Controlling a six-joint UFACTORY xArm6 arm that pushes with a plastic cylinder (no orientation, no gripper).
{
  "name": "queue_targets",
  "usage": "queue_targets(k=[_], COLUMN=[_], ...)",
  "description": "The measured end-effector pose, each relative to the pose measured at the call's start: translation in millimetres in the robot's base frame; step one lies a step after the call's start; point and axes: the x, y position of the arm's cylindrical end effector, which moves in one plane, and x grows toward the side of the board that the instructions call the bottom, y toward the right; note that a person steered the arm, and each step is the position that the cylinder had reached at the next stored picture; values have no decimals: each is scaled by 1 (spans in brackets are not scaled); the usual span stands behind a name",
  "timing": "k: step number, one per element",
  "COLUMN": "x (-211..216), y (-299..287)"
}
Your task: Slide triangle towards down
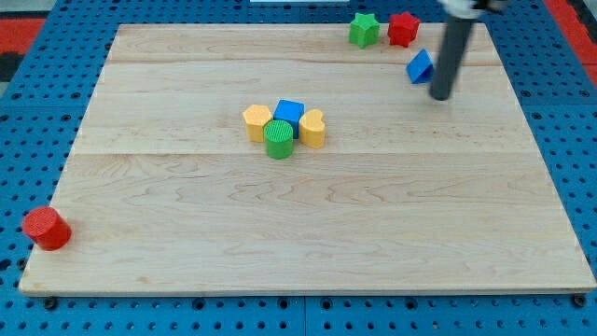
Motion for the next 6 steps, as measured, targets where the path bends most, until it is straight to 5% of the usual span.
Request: queue_targets(k=[1,2,4,6], x=[-64,-80,-58,-45], y=[12,-55,-147,-88])
